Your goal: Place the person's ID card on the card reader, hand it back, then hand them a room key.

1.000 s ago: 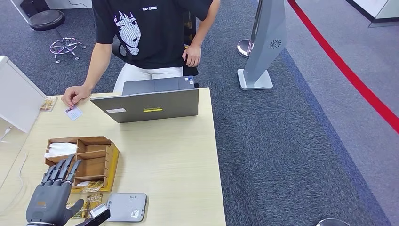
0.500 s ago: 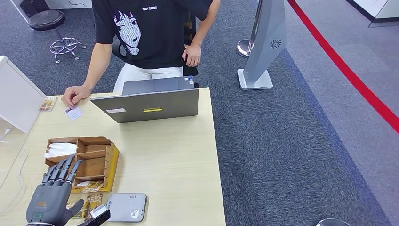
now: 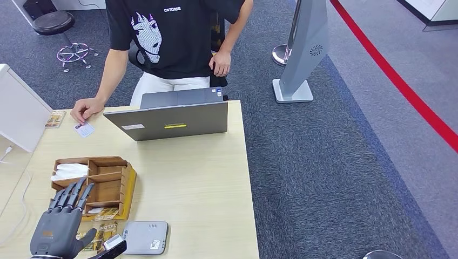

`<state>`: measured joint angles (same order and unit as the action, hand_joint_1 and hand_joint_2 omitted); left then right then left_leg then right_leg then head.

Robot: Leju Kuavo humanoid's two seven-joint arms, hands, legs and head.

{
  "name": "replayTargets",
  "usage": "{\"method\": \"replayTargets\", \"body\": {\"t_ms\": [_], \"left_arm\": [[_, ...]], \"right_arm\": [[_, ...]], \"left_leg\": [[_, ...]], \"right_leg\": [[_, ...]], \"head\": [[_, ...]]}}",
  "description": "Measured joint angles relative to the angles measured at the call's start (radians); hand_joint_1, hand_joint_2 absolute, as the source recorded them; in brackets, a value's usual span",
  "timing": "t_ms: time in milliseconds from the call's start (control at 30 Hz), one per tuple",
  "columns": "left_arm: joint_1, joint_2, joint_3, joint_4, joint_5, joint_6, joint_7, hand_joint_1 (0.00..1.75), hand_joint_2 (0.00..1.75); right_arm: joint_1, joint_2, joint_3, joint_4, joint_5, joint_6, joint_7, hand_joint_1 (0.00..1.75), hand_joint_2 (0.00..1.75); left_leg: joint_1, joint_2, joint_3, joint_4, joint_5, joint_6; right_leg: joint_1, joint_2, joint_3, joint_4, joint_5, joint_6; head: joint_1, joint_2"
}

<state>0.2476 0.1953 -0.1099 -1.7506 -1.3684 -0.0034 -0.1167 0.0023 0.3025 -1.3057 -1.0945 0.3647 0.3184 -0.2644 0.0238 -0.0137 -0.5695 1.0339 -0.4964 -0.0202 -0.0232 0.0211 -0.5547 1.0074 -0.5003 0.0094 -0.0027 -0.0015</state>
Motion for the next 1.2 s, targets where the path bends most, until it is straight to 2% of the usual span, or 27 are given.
{"method": "replayTargets", "body": {"t_ms": [900,1033,1200], "left_arm": [[-0.001,0.0,0.0,0.0,0.0,-0.012,0.011,0.0,1.75],[-0.011,-0.01,0.001,0.0,-0.007,-0.066,0.054,0.0,1.75],[-0.025,-0.022,0.002,0.0,-0.01,-0.077,0.058,0.0,1.75]], "right_arm": [[0.001,0.0,0.002,-0.001,-0.008,-0.001,0.005,0.0,1.75],[0.026,0.0,0.052,-0.02,-0.089,-0.039,0.047,0.0,1.75],[0.043,0.0,0.117,-0.042,-0.124,-0.056,0.065,0.0,1.75]], "left_leg": [[0.0,0.0,0.0,0.0,0.0,0.0],[0.0,0.0,0.0,0.0,0.0,0.0],[0.0,0.002,0.0,0.0,0.0,0.0]], "right_leg": [[0.0,0.0,0.0,0.0,0.0,0.0],[0.0,0.0,0.0,0.0,0.0,0.0],[0.0,0.002,-0.001,0.0,0.0,0.0]], "head": [[0.0,0.0],[0.0,0.0],[0.001,0.0]]}}
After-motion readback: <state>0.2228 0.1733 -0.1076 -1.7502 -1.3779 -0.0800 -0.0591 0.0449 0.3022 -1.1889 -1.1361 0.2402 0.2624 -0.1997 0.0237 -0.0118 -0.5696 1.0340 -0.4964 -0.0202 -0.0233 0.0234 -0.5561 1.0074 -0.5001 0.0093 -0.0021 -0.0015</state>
